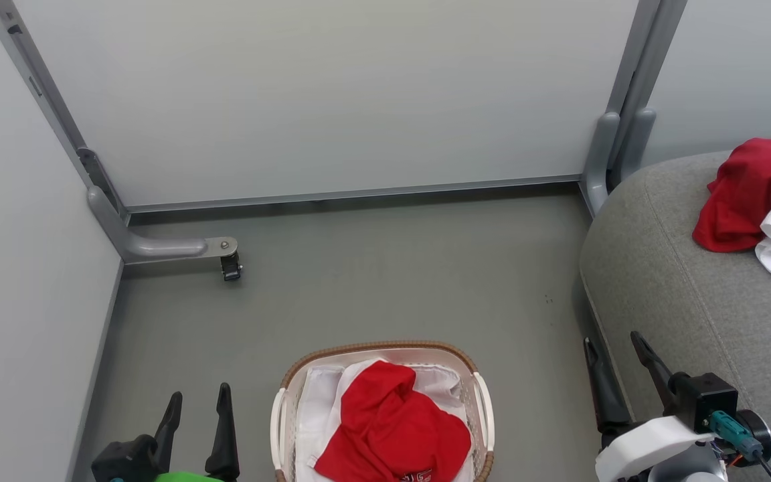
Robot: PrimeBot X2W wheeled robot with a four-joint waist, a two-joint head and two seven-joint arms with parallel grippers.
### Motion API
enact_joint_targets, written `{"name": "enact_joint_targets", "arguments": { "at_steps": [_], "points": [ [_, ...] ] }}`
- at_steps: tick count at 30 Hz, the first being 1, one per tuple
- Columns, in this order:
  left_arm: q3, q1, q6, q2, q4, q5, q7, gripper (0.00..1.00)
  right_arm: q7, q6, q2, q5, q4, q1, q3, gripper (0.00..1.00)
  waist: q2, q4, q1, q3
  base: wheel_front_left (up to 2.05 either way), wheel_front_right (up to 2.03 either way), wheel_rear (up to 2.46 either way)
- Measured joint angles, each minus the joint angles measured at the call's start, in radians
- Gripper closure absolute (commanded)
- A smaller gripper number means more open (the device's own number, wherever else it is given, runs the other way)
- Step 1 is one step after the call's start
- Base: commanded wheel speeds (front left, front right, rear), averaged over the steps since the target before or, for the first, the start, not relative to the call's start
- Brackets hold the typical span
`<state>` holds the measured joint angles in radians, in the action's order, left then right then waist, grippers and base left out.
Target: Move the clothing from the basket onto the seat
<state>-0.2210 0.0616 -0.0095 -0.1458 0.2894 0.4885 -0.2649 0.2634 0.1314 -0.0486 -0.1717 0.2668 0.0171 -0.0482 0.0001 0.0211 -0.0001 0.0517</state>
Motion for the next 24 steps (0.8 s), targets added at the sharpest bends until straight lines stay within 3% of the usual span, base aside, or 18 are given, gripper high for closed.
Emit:
{"name": "enact_joint_targets", "arguments": {
  "at_steps": [14, 24],
  "points": [
    [-0.01, -0.018, -0.016, 0.001, -0.004, -0.017, 0.001, 0.0, 0.0, 0.0, 0.0, 0.0, -0.011, 0.021, 0.016, 0.0, 0.0, -0.004, 0.0, -0.025, 0.0, 0.0, 0.0],
    [-0.111, -0.262, -0.049, 0.011, 0.028, -0.096, 0.065, 0.0, 0.0, 0.0, 0.0, 0.036, -0.078, 0.126, 0.054, 0.0, 0.0, -0.017, 0.0, -0.14, 0.0, 0.0, 0.0]
  ]
}}
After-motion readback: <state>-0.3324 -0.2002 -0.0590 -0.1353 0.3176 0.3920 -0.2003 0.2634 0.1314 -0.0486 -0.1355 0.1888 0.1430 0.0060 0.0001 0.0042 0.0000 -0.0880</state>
